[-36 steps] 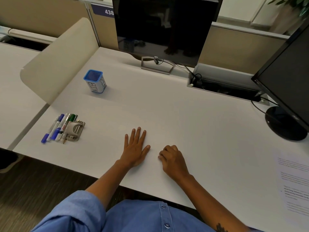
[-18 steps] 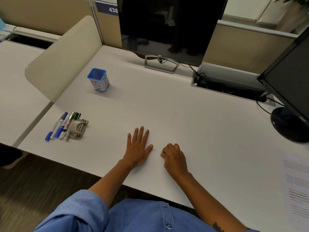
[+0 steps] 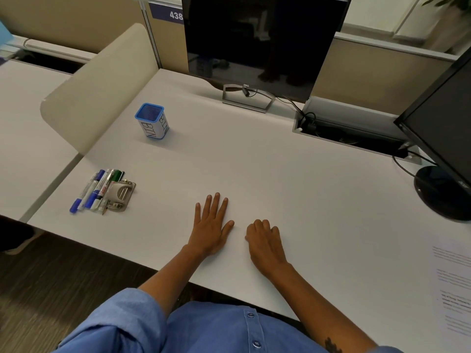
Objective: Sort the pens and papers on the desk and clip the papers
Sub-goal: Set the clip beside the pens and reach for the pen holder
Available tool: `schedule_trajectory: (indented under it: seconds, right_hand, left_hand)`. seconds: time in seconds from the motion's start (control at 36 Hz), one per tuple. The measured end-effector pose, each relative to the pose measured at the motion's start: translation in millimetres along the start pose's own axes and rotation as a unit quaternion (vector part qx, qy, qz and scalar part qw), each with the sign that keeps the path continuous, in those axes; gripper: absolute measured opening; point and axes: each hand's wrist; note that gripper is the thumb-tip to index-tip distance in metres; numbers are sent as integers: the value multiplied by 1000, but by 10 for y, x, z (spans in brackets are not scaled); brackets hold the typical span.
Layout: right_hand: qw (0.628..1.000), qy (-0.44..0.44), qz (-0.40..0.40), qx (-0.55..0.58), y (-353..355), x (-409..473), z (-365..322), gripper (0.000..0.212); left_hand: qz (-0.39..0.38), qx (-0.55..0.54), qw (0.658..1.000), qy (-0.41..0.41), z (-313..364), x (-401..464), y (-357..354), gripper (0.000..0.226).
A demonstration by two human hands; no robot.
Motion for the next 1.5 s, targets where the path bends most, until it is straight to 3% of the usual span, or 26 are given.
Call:
schedule_trajectory:
  seconds: [0.08, 0.33, 0.56, 0.78, 1.17, 1.5]
  right_hand:
    - [1000, -3, 6, -4, 19, -3, 97, 18]
    - [988, -122, 7, 98, 252, 236, 421, 29]
    - [977, -157, 21, 145, 559, 672, 458, 22]
    - [985, -111, 25, 128, 821, 1287, 1, 30]
    - [988, 20, 61, 140, 1352, 2861, -1296, 20]
    - [989, 81, 44, 117, 1487, 4172, -2282, 6]
  left_hand:
    - [4, 8, 1000, 3, 4, 2, -9, 73]
    - [23, 15, 1000, 0, -6, -12, -55, 72]
    - [44, 14, 999, -6, -50, 6, -99, 72]
    - [62, -7, 998, -13, -89, 21, -132, 76]
    - [32, -58, 998, -24, -80, 6, -24, 78]
    - [-5, 7, 1000, -14, -190, 213, -48, 88]
Point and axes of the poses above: each hand's wrist, its own x-axis towards the middle knuckle, its own y-axis out of the back of the hand, z = x × y, and after that the axes turned 7 degrees about -z, right-handed
